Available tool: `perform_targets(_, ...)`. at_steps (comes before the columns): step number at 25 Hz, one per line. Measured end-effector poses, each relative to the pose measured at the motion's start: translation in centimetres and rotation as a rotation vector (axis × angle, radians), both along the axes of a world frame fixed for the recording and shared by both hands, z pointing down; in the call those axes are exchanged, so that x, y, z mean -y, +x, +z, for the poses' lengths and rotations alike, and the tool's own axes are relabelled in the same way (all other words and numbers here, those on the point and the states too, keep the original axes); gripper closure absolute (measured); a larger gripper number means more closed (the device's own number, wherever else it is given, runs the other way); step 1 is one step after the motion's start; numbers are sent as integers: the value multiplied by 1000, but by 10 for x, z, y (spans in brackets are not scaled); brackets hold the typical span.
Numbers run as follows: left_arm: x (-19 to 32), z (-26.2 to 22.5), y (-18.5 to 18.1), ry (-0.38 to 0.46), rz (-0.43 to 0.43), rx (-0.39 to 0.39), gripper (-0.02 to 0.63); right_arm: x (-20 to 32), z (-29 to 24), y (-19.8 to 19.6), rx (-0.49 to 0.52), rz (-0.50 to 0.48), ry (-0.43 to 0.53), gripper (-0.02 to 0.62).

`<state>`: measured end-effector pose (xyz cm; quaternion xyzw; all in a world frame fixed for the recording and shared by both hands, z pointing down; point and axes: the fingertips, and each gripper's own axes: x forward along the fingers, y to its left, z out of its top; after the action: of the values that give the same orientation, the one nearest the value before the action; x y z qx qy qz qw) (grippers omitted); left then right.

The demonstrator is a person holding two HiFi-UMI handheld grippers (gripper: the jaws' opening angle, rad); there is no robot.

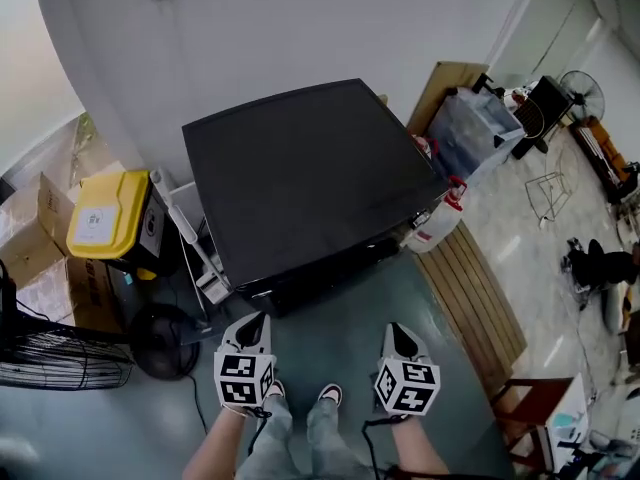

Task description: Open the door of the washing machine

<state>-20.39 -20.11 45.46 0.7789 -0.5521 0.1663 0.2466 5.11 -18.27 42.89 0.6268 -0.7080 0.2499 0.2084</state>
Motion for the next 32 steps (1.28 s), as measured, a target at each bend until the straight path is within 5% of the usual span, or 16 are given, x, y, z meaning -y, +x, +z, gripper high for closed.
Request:
perform_targets(19,-6,118,-2,-93,34,-8,603,-27,110,-14,-59,21,-120,591)
perform_targets(32,0,136,12,-82,106,-66,600,-35,121,-9,-68,43,-138,591)
